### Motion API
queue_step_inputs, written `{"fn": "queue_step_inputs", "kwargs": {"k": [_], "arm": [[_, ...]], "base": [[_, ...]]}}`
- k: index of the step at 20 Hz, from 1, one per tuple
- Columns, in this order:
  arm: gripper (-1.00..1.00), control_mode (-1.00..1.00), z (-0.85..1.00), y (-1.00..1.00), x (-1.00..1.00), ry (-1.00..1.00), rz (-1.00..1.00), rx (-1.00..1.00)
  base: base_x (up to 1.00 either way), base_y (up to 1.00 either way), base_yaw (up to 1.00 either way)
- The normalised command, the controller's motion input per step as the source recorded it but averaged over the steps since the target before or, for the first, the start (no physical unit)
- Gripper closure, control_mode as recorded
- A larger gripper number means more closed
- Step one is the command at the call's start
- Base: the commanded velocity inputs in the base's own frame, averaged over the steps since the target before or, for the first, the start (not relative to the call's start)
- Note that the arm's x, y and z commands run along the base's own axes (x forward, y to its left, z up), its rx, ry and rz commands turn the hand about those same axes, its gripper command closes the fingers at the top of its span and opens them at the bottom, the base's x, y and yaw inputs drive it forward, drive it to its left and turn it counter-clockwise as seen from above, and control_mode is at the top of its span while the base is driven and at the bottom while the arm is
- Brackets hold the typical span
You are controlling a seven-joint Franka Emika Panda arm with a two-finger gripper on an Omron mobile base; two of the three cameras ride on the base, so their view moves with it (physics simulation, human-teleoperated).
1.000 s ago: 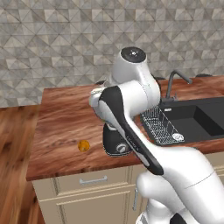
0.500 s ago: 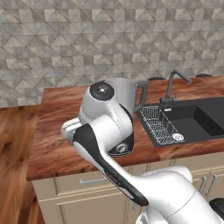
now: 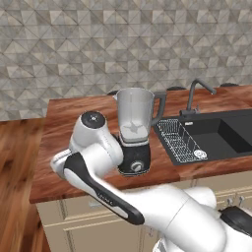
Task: Open the blender lid, put the orange in the blender, close the lid, and start the blender.
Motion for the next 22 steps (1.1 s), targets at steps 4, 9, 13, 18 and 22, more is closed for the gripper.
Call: {"fn": "queue_step_inputs", "kwargs": {"k": [4,9,13,18,22], "arm": [[1.0,-1.0,-0.33,0.65,0.42,0.06,0.0,-0.08],[1.0,-1.0,-0.34,0.44,0.39,0.09,-0.02,-0.12],[1.0,-1.0,-0.29,0.23,0.39,0.08,-0.04,-0.06],[1.0,-1.0,-0.24,0.13,0.44,0.09,-0.02,-0.02],[1.0,-1.0,-0.38,0.06,0.31,0.05,0.0,-0.01]], "base": [[0.0,0.0,0.0],[0.0,0.0,0.0],[0.0,0.0,0.0],[0.0,0.0,0.0],[0.0,0.0,0.0]]}}
